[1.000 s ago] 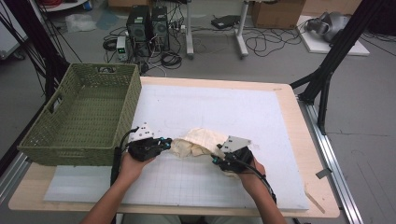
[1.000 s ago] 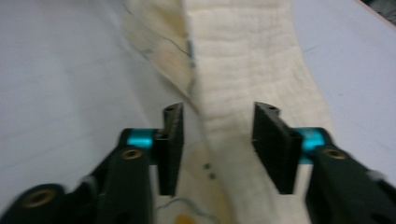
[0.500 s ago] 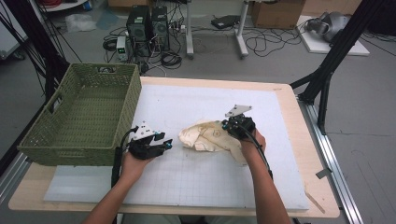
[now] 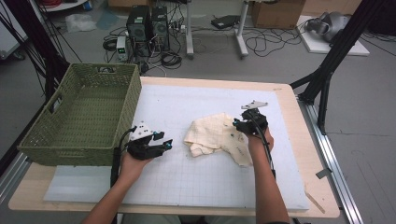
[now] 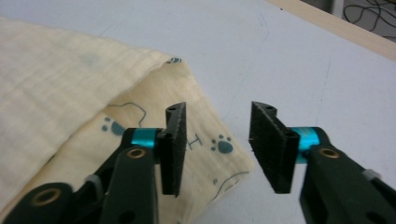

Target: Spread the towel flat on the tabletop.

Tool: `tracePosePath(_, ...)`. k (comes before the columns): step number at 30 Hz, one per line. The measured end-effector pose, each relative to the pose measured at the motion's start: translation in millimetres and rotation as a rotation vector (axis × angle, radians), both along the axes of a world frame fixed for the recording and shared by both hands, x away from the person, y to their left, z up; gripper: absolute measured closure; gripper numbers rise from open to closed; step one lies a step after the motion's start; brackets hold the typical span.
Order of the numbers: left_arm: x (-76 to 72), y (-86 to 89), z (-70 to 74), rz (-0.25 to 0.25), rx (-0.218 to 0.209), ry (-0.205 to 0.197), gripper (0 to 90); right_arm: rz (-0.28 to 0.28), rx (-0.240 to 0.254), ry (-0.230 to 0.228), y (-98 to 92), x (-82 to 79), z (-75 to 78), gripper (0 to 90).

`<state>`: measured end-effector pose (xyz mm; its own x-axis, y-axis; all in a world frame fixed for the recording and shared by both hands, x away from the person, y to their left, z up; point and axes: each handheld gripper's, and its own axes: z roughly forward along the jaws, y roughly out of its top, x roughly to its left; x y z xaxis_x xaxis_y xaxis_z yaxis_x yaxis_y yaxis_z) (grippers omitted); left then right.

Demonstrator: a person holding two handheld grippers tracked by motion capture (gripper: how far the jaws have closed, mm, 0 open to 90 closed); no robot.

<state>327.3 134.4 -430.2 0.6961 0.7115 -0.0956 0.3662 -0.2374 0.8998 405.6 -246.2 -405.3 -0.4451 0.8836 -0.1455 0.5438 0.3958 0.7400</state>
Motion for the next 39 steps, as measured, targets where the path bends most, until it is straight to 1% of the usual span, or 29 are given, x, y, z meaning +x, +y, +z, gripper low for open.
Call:
tracePosePath(1,-0.3,-0.4,0.2,-0.004,-0.001,-0.002,49.9,0.007,0.010,-0.009,-2.6,-4.8,0.4,46.5)
tracePosePath(2,-0.6,-1.1,0.2,-0.010,-0.006,-0.004,49.9,0.007,0.010,-0.009,-2.6,-4.8,0.4,46.5)
tracePosePath(3,-0.7,-1.7,0.2,-0.021,-0.008,-0.003,49.2,0.017,0.037,-0.008,-8.0,-14.5,1.5,39.3)
tracePosePath(4,-0.8,-2.9,-0.2,-0.029,-0.010,0.000,49.2,0.017,0.037,-0.008,-8.0,-14.5,1.5,39.3)
tracePosePath(5,-0.8,-4.0,-0.5,-0.039,-0.011,0.004,48.0,0.028,0.048,-0.029,-10.7,-20.9,1.9,38.3)
tracePosePath(6,-1.6,-7.8,-1.3,-0.062,-0.019,0.015,47.5,0.054,0.060,-0.059,-15.4,-34.5,2.8,36.3)
tracePosePath(7,-1.6,-7.8,-1.3,-0.062,-0.019,0.015,47.5,0.054,0.060,-0.059,-15.4,-34.5,2.8,36.3)
tracePosePath(9,-2.8,-12.6,-1.6,-0.093,-0.017,0.020,47.7,0.079,0.074,-0.070,-19.9,-47.4,3.1,35.4)
tracePosePath(10,-3.9,-15.7,-1.5,-0.104,-0.014,0.022,48.2,0.097,0.076,-0.097,-24.1,-61.1,2.8,34.5)
tracePosePath(11,-4.8,-18.7,-1.3,-0.119,-0.008,0.021,49.5,0.106,0.071,-0.108,-25.8,-68.7,2.1,34.1)
tracePosePath(12,-5.8,-21.8,-1.2,-0.136,-0.004,0.020,49.5,0.106,0.071,-0.108,-25.8,-68.7,2.1,34.1)
tracePosePath(13,-6.9,-25.0,-1.1,-0.152,-0.001,0.019,51.9,0.118,0.075,-0.131,-28.3,-84.4,-1.0,34.2)
tracePosePath(14,-7.4,-27.8,-1.0,-0.170,0.000,0.020,51.9,0.118,0.075,-0.131,-28.3,-84.4,-1.0,34.2)
tracePosePath(16,-8.1,-33.8,-1.2,-0.193,0.002,0.027,52.9,0.133,0.082,-0.136,-30.5,-97.8,-4.8,35.6)
tracePosePath(17,-9.1,-40.6,-1.9,-0.206,0.007,0.032,53.2,0.139,0.069,-0.129,-32.0,-108.0,-7.7,36.5)
tracePosePath(18,-9.1,-40.6,-1.9,-0.206,0.007,0.032,53.1,0.139,0.069,-0.129,-32.0,-108.0,-7.7,36.5)
tracePosePath(19,-10.0,-44.1,-1.9,-0.213,0.021,0.031,53.1,0.143,0.065,-0.116,-32.0,-112.7,-8.8,39.8)
tracePosePath(21,-12.2,-50.6,-1.9,-0.223,0.044,0.025,52.5,0.160,0.048,-0.097,-30.9,-120.1,-10.3,39.9)
tracePosePath(22,-13.1,-54.7,-2.4,-0.226,0.052,0.031,51.8,0.167,0.040,-0.094,-30.9,-122.1,-10.3,38.0)
tracePosePath(24,-12.4,-62.6,-5.8,-0.205,0.058,0.055,49.0,0.168,0.063,-0.109,-35.7,-127.3,-10.1,31.6)
tracePosePath(25,-12.4,-62.6,-5.8,-0.205,0.058,0.055,48.5,0.168,0.063,-0.109,-35.7,-127.3,-10.1,31.6)
tracePosePath(28,-10.4,-69.6,-9.8,-0.183,0.067,0.074,48.8,0.149,0.090,-0.119,-43.1,-129.0,-9.1,24.7)
tracePosePath(29,-9.6,-72.0,-10.8,-0.177,0.076,0.076,48.8,0.149,0.090,-0.119,-43.1,-129.0,-9.1,24.7)
tracePosePath(31,-8.1,-78.0,-13.2,-0.157,0.088,0.085,50.0,0.140,0.112,-0.127,-46.3,-127.8,-9.1,19.0)
tracePosePath(32,-7.3,-81.4,-14.7,-0.156,0.102,0.085,51.4,0.129,0.133,-0.132,-47.1,-126.7,-9.4,11.5)
tracePosePath(34,-6.2,-88.9,-18.3,-0.142,0.168,0.080,52.7,0.123,0.143,-0.127,-47.0,-125.8,-9.8,11.1)
tracePosePath(36,-5.1,-94.2,-19.9,-0.132,0.220,0.083,58.4,0.106,0.151,-0.112,-46.1,-122.4,-12.4,11.1)
tracePosePath(37,-5.6,-94.7,-19.5,-0.129,0.223,0.070,58.4,0.106,0.151,-0.112,-46.1,-122.4,-12.4,11.1)
tracePosePath(39,-6.1,-94.1,-19.1,-0.131,0.244,0.050,81.3,0.114,0.144,-0.089,-43.5,-121.1,-14.1,11.0)
